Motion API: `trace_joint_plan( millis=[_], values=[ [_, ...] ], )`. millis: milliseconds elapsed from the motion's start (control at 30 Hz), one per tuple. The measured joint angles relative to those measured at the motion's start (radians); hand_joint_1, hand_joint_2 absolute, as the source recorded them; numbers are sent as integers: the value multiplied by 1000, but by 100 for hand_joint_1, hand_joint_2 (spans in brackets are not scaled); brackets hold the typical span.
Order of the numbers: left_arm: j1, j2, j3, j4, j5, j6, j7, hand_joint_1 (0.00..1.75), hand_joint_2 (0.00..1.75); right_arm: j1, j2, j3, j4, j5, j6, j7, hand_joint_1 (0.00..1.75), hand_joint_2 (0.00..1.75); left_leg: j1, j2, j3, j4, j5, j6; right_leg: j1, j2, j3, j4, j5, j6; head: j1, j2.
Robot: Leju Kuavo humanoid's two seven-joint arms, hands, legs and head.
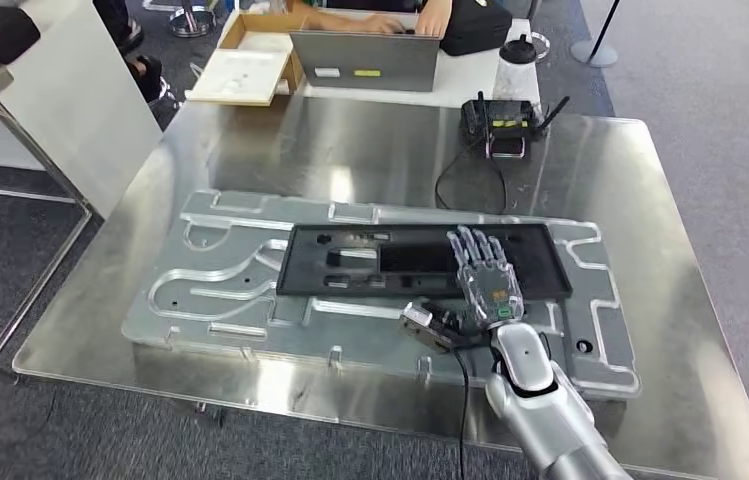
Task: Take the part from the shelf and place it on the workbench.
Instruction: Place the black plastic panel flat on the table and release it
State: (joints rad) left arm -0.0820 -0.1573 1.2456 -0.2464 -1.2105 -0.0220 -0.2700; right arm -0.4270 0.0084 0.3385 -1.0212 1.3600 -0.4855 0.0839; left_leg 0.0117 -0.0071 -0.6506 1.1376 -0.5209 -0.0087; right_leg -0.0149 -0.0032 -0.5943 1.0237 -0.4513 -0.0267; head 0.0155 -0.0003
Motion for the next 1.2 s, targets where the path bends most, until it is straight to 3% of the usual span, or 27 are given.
trace_joint_plan(
  millis=[67, 100, 133, 267, 300, 400, 433, 467, 567, 600, 633, 667, 700, 767, 833, 900, 933, 967, 1033, 1067, 1100, 1133, 1167, 1200],
  values=[
    [1, -1, 2, 0, 2, -1, -1, 0, 0, 3, 1, 0, 0, -1, 0, 0, 0, 0, 2, 1, -40, 125, -69, -7, 1, -2, -12, 1, 9, -4, 0, 0],
    [1, -1, 2, 0, 2, -2, -2, 0, 0, 4, 1, 0, 0, -1, 1, 0, 0, 0, 2, 1, -45, 158, -82, -9, 2, -3, -19, 2, 14, -3, 0, 0],
    [1, -1, 3, 0, 2, -2, -2, 0, 0, 6, 1, 0, 0, -1, 1, 0, 0, 0, 2, 1, -32, 153, -77, -10, 2, -3, -25, 4, 18, -1, 0, 0],
    [-2, 0, 5, 0, 4, -4, -3, 0, 0, 6, 3, 0, 0, 1, 6, -2, 0, 0, -1, 0, 122, -90, 4, 4, 4, -3, -44, 12, 35, 15, 0, 0],
    [-3, 0, 5, 0, 5, -5, -3, 0, 0, 6, 3, 0, 0, 2, 8, -4, 0, 0, -4, 0, 136, -119, 10, 10, 5, -3, -46, 13, 39, 21, 0, 0],
    [-3, -2, 6, 1, 6, -9, -3, 0, 0, 6, 7, 1, 0, 5, 14, -7, 0, 0, -6, 1, 127, -129, 29, 30, 3, -2, -51, 11, 52, 41, 0, 0],
    [-3, -3, 7, 1, 7, -10, -3, 0, 0, 6, 8, 1, 0, 6, 14, -8, 0, 0, -5, 3, 121, -134, 40, 38, 2, 0, -58, 19, 38, 46, 1, 0],
    [-4, -4, 7, 1, 7, -10, -3, 0, 0, 5, 8, 1, 0, 7, 14, -8, 0, 0, -2, 5, 113, -138, 53, 47, 2, 1, -70, 47, 6, 50, 2, 0],
    [-4, -4, 7, 2, 8, -11, -3, 0, 0, 7, 8, 1, 0, 11, 14, -8, 0, 0, -3, 9, 76, -139, 82, 58, -1, 3, -120, 220, -130, 60, 4, 0],
    [-4, -4, 8, 2, 8, -12, -3, 0, 0, 8, 8, 2, 0, 12, 14, -8, 0, 0, -3, 9, 64, -137, 90, 58, -1, 3, -125, 265, -148, 63, 4, 0],
    [-4, -5, 8, 2, 8, -13, -3, 0, 0, 10, 8, 2, 0, 14, 14, -8, 0, 0, -3, 9, 52, -135, 98, 57, -1, 3, -116, 282, -145, 64, 4, 0],
    [-4, -5, 8, 2, 8, -14, -3, 0, 0, 10, 8, 3, 0, 15, 14, -9, 0, 0, -3, 9, 40, -132, 104, 55, -1, 3, -87, 260, -125, 63, 4, 0],
    [-4, -6, 8, 2, 8, -14, -3, 0, 0, 10, 8, 3, 0, 16, 14, -9, 0, 0, -3, 9, 29, -127, 110, 52, -1, 3, -42, 204, -100, 61, 4, 0],
    [-4, -8, 8, 2, 8, -14, -3, 0, 0, 7, 8, 4, -1, 17, 15, -8, 0, 0, -5, 7, 13, -117, 120, 43, 2, 3, 56, 63, -78, 51, 3, 0],
    [-5, -10, 8, 2, 8, -14, -3, 0, 0, 5, 9, 6, -3, 19, 15, -8, 0, 0, -7, 7, 7, -114, 132, 31, 8, 4, 93, -3, -81, 38, 3, 0],
    [-4, -10, 8, 2, 8, -14, -3, 0, 0, 6, 10, 8, -4, 20, 15, -7, 0, 0, -6, 6, 4, -116, 142, 17, 8, 2, 84, -9, -67, 25, 3, 0],
    [-3, -10, 8, 2, 8, -14, -3, 0, 0, 6, 11, 9, -5, 21, 15, -6, 0, 0, -5, 6, -2, -109, 130, 11, 6, 1, 77, -11, -58, 16, 3, 0],
    [-2, -10, 8, 2, 8, -14, -3, 0, 0, 6, 12, 12, -6, 22, 15, -6, 0, 0, -4, 5, -11, -87, 100, 5, 4, -1, 67, -14, -46, 7, 2, 0],
    [-1, -10, 8, 2, 8, -14, -4, 0, 0, 9, 13, 17, -8, 25, 14, -7, 0, 0, -1, 5, -42, 10, 1, -4, 2, -3, 40, -16, -23, -5, 0, 0],
    [0, -10, 8, 2, 7, -14, -4, 0, 0, 11, 13, 20, -9, 28, 14, -7, 0, 0, 0, 5, -57, 75, -42, -9, 3, -4, 26, -15, -12, -7, 0, 0],
    [-1, -10, 8, 2, 7, -14, -4, 0, 0, 14, 13, 23, -10, 32, 14, -8, 0, 0, 1, 5, -65, 131, -64, -12, 4, -5, 10, -13, -1, -6, 0, 0],
    [-1, -10, 8, 2, 7, -14, -4, 0, 0, 18, 13, 26, -12, 35, 12, -8, 0, 0, 1, 5, -60, 164, -62, -14, 4, -6, -6, -9, 10, -5, 0, 0],
    [-1, -11, 8, 2, 8, -14, -4, 0, 0, 22, 13, 29, -16, 39, 10, -8, 0, 0, 2, 5, -39, 162, -41, -15, 4, -6, -22, -5, 20, -3, 0, 0],
    [-1, -11, 8, 2, 8, -14, -4, 0, 0, 26, 14, 32, -22, 44, 8, -8, 0, 0, 2, 5, 1, 124, -13, -13, 4, -7, -38, 0, 28, 0, 0, 0]
  ],
)
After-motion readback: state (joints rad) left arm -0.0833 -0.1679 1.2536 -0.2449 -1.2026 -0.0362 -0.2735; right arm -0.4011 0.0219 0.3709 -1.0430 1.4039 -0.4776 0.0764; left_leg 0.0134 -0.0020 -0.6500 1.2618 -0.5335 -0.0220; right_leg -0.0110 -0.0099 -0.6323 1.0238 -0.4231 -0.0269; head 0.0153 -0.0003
